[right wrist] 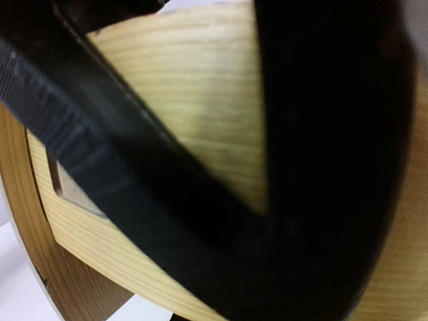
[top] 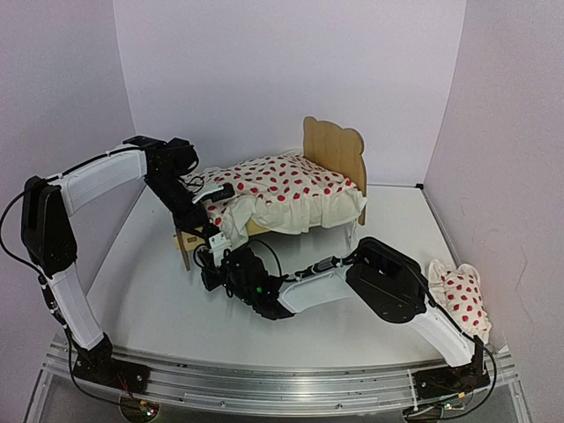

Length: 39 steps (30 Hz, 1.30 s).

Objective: Set up the pet bed

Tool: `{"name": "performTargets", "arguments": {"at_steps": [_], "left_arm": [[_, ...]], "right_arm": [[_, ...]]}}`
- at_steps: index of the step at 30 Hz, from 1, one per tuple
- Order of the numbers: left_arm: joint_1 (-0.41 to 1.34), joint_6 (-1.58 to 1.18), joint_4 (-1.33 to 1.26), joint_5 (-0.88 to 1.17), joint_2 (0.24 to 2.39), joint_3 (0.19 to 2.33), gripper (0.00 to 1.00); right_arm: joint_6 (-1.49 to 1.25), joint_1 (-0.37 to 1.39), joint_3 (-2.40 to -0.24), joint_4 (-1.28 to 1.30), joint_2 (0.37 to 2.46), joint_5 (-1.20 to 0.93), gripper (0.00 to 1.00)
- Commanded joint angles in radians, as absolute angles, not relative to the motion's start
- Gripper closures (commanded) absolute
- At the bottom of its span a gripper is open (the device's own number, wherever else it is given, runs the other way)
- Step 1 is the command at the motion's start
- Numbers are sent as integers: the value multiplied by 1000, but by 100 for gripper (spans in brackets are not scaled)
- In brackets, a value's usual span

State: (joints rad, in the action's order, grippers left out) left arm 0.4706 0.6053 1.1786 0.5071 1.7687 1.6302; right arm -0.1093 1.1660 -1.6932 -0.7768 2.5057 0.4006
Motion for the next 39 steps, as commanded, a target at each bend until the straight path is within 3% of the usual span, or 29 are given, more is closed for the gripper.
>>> {"name": "performTargets", "arguments": {"at_steps": [1, 13, 31, 35, 39], "left_arm": [[484, 478, 1126, 661, 1714, 1717, 100], [444, 609, 908, 456, 1767, 1547, 100], [436, 629, 748, 510, 1864, 1375, 100], [436, 634, 797, 541, 1837, 1385, 88], [436, 672, 858, 564, 1782, 1398, 64]], "right_arm": [[-132, 1130, -1689, -759, 2496, 434, 100], [-106, 1164, -1352, -622, 2237, 187, 100], [-302, 1152, -1455, -476, 2399, 121, 100], [-305, 1149, -1459, -449, 2401, 119, 100], [-302, 1148, -1459, -438, 2398, 118, 100]]}}
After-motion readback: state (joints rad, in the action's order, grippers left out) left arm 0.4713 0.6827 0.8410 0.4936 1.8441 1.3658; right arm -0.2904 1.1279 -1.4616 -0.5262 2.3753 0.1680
